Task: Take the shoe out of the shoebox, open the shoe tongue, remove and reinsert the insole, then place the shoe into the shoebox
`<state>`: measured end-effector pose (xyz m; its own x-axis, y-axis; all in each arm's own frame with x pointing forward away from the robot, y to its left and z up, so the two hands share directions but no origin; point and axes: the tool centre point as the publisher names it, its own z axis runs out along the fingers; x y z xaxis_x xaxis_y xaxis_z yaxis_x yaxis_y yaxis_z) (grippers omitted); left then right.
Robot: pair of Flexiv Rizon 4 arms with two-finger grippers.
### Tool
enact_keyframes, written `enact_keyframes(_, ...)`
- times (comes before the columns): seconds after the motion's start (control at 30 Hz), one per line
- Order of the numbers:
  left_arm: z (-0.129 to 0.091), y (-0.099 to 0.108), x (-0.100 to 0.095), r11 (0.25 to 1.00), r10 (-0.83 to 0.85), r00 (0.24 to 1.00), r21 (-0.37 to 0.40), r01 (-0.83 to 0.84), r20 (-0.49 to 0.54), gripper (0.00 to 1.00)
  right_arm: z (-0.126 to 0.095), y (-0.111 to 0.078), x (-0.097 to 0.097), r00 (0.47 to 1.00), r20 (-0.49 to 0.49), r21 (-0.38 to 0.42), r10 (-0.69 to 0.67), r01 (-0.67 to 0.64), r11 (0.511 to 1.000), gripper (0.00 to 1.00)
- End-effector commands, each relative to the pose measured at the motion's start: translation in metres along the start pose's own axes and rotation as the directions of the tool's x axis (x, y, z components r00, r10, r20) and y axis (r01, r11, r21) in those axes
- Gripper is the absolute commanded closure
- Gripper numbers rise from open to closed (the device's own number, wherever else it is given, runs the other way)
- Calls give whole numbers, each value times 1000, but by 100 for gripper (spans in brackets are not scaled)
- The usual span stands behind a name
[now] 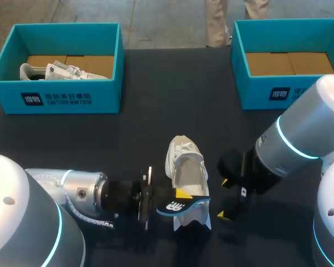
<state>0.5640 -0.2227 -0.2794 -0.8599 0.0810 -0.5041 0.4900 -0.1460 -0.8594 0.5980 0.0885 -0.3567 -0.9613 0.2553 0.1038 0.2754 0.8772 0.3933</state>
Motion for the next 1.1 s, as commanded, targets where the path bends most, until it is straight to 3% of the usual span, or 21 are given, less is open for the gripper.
enact_keyframes(0.03,2,5,-1,1000,-5,1000,0,5,11,100,0,0,1,1000,3,2,1,-1,1000,0)
enact_keyframes(0.5,2,19,-5,999,-40,999,12,40,19,100,0,0,1,1000,3,2,1,-1,1000,0)
enact_keyframes(1.1,-1,38,-11,998,-57,998,-26,58,39,100,0,0,1,1000,3,2,1,-1,1000,0)
